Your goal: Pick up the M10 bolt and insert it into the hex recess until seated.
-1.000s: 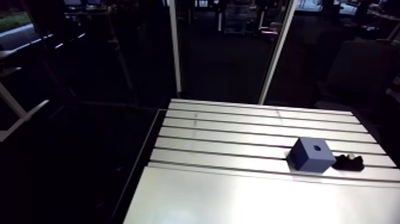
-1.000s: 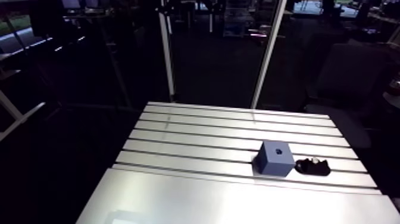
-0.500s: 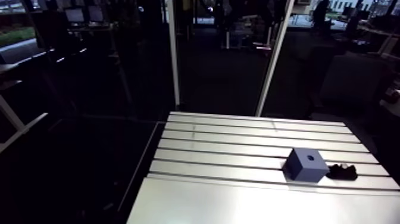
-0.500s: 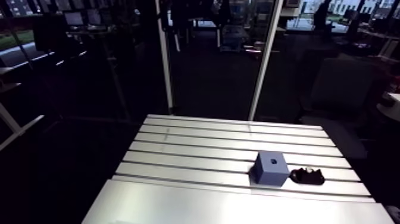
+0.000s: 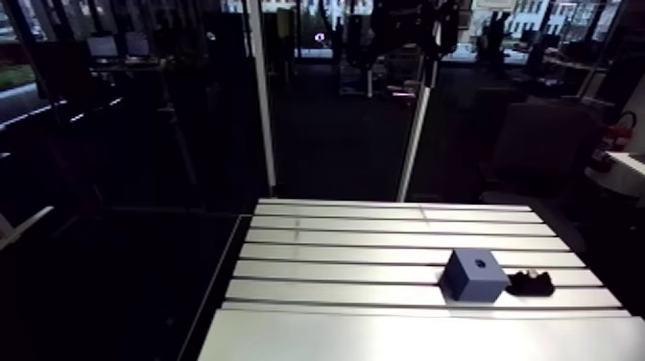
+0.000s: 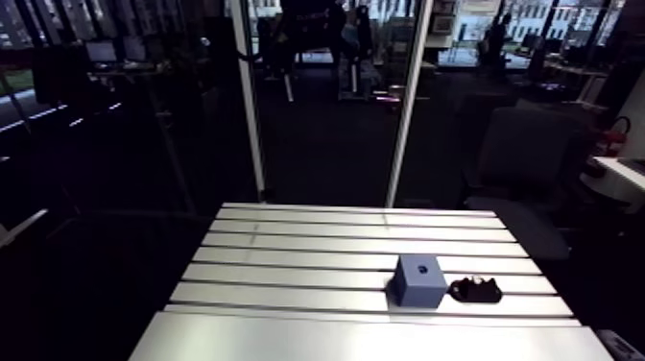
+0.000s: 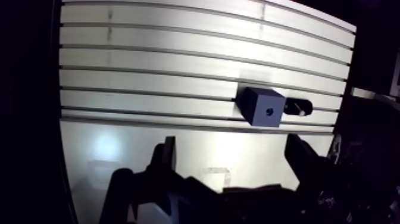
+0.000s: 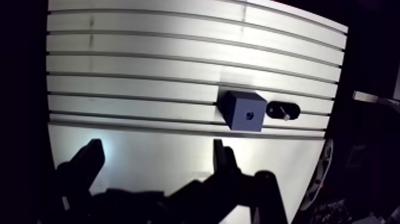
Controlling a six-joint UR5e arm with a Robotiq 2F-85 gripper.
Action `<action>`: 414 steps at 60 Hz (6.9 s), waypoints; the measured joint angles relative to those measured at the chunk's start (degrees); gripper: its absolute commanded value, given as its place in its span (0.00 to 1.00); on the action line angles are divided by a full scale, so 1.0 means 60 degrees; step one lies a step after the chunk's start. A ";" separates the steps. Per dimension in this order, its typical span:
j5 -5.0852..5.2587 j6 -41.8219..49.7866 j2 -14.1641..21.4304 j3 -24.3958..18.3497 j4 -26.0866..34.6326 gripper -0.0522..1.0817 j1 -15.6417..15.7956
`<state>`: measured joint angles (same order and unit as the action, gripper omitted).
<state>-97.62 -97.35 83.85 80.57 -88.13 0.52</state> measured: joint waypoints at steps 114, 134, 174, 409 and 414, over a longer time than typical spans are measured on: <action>0.0830 -0.4148 0.0182 0.3175 -0.3611 0.05 -0.4757; 0.1387 -0.4602 -0.0097 0.3514 -0.3982 0.06 -0.5500; 0.1188 -0.4540 -0.0768 0.3877 -0.4583 0.29 -0.5645; 0.0621 -0.4553 -0.1766 0.5316 -0.5911 0.46 -0.6079; 0.0620 -0.4549 -0.1767 0.5317 -0.5914 0.46 -0.6077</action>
<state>-93.89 -124.64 73.25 112.47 -123.61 -35.94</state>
